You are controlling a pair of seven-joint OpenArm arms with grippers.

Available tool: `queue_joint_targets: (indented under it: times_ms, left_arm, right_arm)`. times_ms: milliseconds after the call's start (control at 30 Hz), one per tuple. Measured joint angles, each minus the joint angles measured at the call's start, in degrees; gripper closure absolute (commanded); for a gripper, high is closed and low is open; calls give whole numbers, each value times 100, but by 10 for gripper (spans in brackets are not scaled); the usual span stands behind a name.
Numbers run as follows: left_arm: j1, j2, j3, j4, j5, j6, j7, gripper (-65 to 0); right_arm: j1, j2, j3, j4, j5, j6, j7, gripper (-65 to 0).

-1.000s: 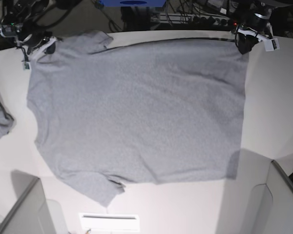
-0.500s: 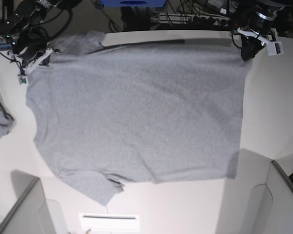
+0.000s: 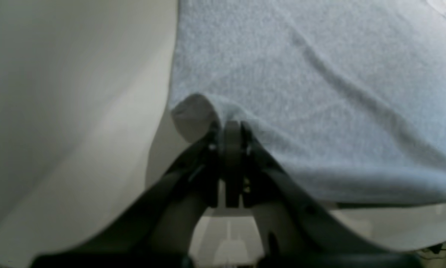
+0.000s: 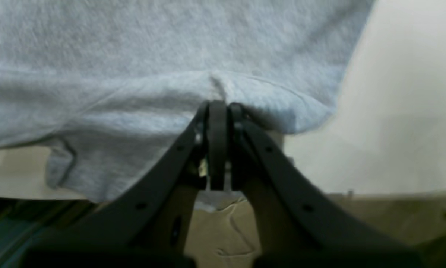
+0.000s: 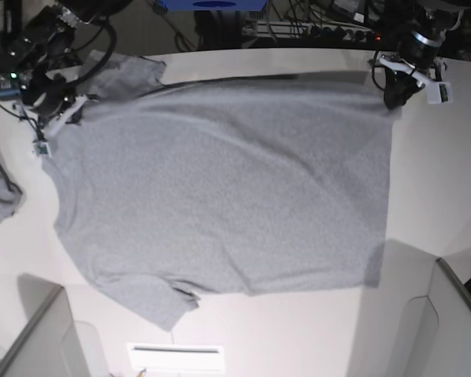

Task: Fold the T-shirt properly
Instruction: 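Grasp the shirt's shoulder edges with both grippers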

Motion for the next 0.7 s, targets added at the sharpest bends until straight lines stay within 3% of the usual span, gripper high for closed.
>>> queue_joint_targets:
  times_ms: [67, 167, 467, 533, 700]
  left_arm:
    - [-105, -2, -2, 0, 11, 7, 76, 0]
    - [-186, -2, -2, 2, -9, 306, 94, 0]
    - [-149, -4, -2, 155, 9, 306, 116, 0]
    - [-186, -7, -2, 155, 7, 306, 116, 0]
    - [-505, -7, -2, 155, -2, 396, 118, 0]
  right_arm:
    - [55, 13, -234, 0, 13, -2, 55, 0]
    - [166, 11, -339, 0, -7, -2, 50, 0]
    - [398, 20, -382, 2, -50, -7, 7, 0]
    - [481, 15, -387, 2, -61, -269, -35, 0]
    - [726, 28, -391, -42, -48, -352, -22, 0]
